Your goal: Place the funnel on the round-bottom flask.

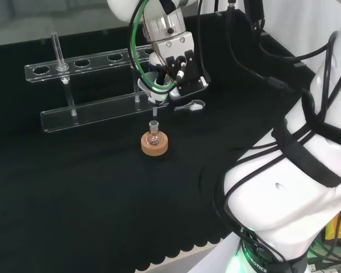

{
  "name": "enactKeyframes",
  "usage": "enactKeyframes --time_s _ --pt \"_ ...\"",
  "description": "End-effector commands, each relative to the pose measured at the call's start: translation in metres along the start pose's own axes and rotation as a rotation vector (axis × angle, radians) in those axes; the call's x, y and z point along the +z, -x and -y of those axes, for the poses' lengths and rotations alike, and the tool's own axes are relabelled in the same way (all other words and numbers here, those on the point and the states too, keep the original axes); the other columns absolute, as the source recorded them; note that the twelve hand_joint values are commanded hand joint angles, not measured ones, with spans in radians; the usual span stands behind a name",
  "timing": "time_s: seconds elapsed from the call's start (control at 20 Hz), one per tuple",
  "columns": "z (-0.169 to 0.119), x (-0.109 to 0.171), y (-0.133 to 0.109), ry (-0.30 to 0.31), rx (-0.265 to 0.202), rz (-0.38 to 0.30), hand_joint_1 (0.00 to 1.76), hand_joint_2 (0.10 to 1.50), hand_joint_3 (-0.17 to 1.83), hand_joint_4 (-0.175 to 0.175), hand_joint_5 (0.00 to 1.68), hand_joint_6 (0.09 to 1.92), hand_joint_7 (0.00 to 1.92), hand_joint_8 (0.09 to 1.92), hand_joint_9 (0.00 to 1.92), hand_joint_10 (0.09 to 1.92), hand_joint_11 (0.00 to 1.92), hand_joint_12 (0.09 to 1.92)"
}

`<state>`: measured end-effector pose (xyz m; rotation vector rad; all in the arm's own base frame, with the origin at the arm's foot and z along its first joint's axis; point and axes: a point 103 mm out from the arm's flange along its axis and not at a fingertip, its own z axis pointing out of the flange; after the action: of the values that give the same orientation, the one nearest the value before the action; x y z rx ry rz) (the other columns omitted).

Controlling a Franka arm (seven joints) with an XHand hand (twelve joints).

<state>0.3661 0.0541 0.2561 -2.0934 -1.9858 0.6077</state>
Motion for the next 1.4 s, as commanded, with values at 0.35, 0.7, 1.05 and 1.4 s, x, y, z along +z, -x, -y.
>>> enactKeyframes --time_s 0.35,0.7,1.05,1.4 --pt "-0.005 0.009 0.008 -0.008 -0.015 -0.014 0.92 0.81 0.74 -0.019 0.61 0.82 0.46 0.65 0.92 0.44 0.56 1.30" --pt "-0.008 0.011 0.000 -0.014 -0.005 0.003 0.92 0.81 0.74 -0.019 0.61 0.82 0.46 0.65 0.92 0.44 0.56 1.31" --pt "-0.011 0.014 0.004 -0.026 -0.002 -0.005 0.92 0.81 0.74 -0.019 0.61 0.82 0.46 0.65 0.92 0.44 0.56 1.31" --pt "-0.015 0.018 0.005 -0.030 -0.006 -0.017 0.91 0.81 0.74 -0.019 0.62 0.82 0.45 0.65 0.91 0.44 0.55 1.31"
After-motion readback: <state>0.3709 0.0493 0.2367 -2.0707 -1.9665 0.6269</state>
